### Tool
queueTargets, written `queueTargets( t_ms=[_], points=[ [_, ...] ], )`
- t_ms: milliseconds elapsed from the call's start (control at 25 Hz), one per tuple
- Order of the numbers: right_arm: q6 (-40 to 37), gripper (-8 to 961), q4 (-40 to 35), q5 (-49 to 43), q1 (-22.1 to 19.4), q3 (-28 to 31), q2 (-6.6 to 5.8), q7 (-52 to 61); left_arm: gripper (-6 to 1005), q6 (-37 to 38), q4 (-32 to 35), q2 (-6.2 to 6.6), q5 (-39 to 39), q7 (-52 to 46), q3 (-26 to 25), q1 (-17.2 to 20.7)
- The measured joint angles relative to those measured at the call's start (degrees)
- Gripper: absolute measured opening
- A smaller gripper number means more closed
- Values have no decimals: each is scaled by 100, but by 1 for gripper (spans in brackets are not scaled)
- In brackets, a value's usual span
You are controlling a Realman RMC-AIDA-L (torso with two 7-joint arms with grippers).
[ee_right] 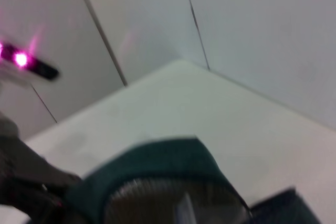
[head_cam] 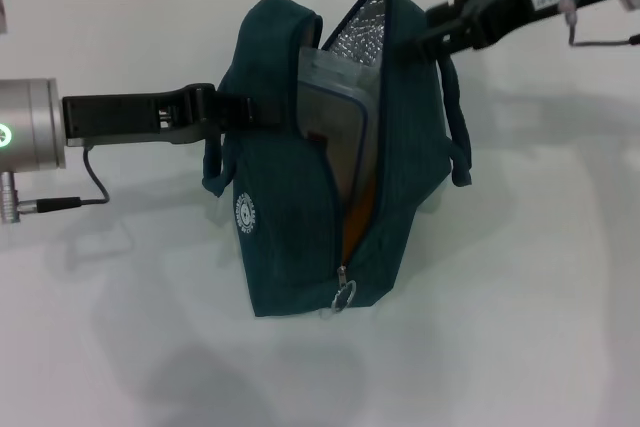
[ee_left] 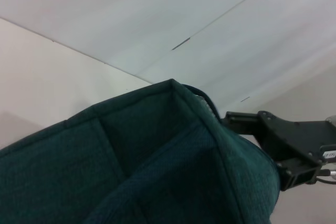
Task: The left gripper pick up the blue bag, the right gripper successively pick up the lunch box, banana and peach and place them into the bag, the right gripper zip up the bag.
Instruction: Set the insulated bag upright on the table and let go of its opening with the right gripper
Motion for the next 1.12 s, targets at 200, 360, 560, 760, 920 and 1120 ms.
queueTargets(
  t_ms=[200, 360, 560, 760, 920, 1120],
  points=[
    [96, 767, -265, -113, -90, -186, 6, 4, 46, 0, -4, -3, -8, 5, -8, 51],
    [115, 754, -446, -110, -139, -146, -20, 77, 46, 6, -4, -7, -8, 38, -8, 88],
    [128, 737, -148, -295, 8, -141, -77, 362, 46, 9, -11, -12, -8, 56, -7, 75],
    [174, 721, 10, -298, 103, -160, -20, 369, 46, 12, -13, -12, -8, 55, 1, 54],
    [206, 708, -11, -250, 162, -158, -7, 422, 46, 12, -17, -12, -8, 69, 9, 49],
    [358, 691, 309, -308, 247, -221, 0, 589, 47, 11, -156, -6, -8, 173, 1, 25]
  ],
)
